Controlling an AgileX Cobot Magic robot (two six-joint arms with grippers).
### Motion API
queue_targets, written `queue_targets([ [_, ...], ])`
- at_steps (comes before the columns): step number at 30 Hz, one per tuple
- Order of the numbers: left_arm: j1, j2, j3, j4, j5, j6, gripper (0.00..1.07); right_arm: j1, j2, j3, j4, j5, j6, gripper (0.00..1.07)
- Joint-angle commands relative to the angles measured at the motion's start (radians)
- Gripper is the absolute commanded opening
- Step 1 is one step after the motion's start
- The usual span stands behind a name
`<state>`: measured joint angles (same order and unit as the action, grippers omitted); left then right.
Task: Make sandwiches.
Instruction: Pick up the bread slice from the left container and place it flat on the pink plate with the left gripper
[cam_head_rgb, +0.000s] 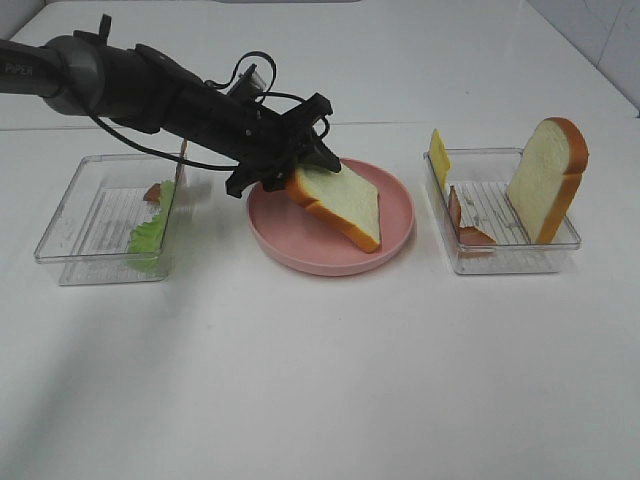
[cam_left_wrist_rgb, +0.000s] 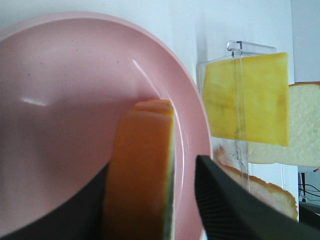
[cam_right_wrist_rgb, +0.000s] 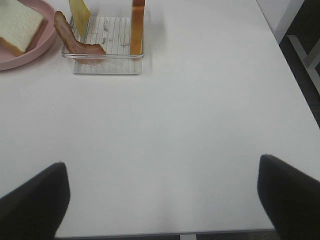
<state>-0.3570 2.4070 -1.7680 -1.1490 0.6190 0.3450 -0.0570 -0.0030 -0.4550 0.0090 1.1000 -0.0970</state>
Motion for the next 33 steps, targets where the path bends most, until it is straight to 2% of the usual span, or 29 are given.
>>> queue_targets([
  [1,-0.01,0.001,-0.009,0.011,0.0,-0.02,0.58,-0.008,-0.031,0.002,-0.009,-0.002,-0.007,0.99],
  [2,-0.015,0.001,-0.02,0.051,0.003,-0.02,0.59,-0.008,-0.031,0.002,-0.009,-0.002,-0.007,0.99],
  [3,-0.015,0.001,-0.02,0.051,0.003,-0.02,0.59,-0.008,-0.031,0.002,-0.009,-0.002,-0.007,0.99],
  [5,-0.031,0.001,-0.053,0.144,0.007,-0.09,0.59,-0.008,-0.031,0.002,-0.009,-0.002,-0.007,0.99],
  [6,-0.031,0.001,-0.053,0.144,0.007,-0.09,0.59,-0.008,-0.031,0.002,-0.009,-0.002,-0.007,0.99],
  [7,-0.044,0.001,-0.087,0.243,0.014,-0.172,0.59,-0.008,-0.031,0.002,-0.009,-0.002,-0.007,0.99],
  [8,-0.044,0.001,-0.087,0.243,0.014,-0.172,0.59,-0.008,-0.031,0.002,-0.009,-0.002,-0.007,0.99],
  [9,-0.06,0.001,-0.135,0.373,0.035,-0.269,0.59,-0.008,-0.031,0.002,-0.009,-0.002,-0.007,0.99],
  [10,-0.071,0.001,-0.16,0.453,0.049,-0.322,0.6,-0.008,-0.031,0.002,-0.009,-0.002,-0.007,0.99],
  [11,-0.071,0.001,-0.16,0.453,0.049,-0.322,0.6,-0.008,-0.031,0.002,-0.009,-0.002,-0.007,0.99],
  [12,-0.091,0.001,-0.207,0.612,0.078,-0.424,0.64,-0.008,-0.031,0.002,-0.009,-0.002,-0.007,0.99],
  [13,-0.114,0.001,-0.255,0.756,0.107,-0.5,0.69,-0.008,-0.031,0.002,-0.009,-0.002,-0.007,0.99],
  [16,-0.125,0.001,-0.274,0.805,0.12,-0.521,0.71,-0.008,-0.031,0.002,-0.009,-0.002,-0.007,0.99],
  [17,-0.142,0.001,-0.308,0.899,0.147,-0.558,0.75,-0.008,-0.031,0.002,-0.009,-0.002,-0.007,0.99],
  [18,-0.148,0.001,-0.325,0.936,0.162,-0.572,0.76,-0.008,-0.031,0.002,-0.009,-0.002,-0.007,0.99],
  [19,-0.148,0.001,-0.325,0.936,0.162,-0.572,0.76,-0.008,-0.031,0.002,-0.009,-0.002,-0.007,0.99],
  [20,-0.152,0.001,-0.349,0.976,0.189,-0.593,0.77,-0.008,-0.031,0.002,-0.009,-0.002,-0.007,0.99],
  [22,-0.152,0.001,-0.356,0.978,0.205,-0.595,0.77,-0.008,-0.031,0.002,-0.009,-0.002,-0.007,0.99],
  [26,-0.152,0.001,-0.356,0.985,0.233,-0.592,0.79,-0.008,-0.031,0.002,-0.009,-0.002,-0.007,0.99],
  [28,-0.152,0.001,-0.358,0.995,0.284,-0.548,0.84,-0.008,-0.031,0.002,-0.009,-0.002,-0.007,0.99],
  [29,-0.152,0.001,-0.358,0.995,0.284,-0.548,0.84,-0.008,-0.031,0.002,-0.009,-0.002,-0.007,0.99],
  [30,-0.152,0.001,-0.358,0.995,0.316,-0.512,0.87,-0.008,-0.031,0.002,-0.009,-0.002,-0.007,0.99],
  [33,-0.152,-0.001,-0.368,1.006,0.361,-0.502,0.91,-0.008,-0.031,0.002,-0.009,-0.002,-0.007,0.99],
])
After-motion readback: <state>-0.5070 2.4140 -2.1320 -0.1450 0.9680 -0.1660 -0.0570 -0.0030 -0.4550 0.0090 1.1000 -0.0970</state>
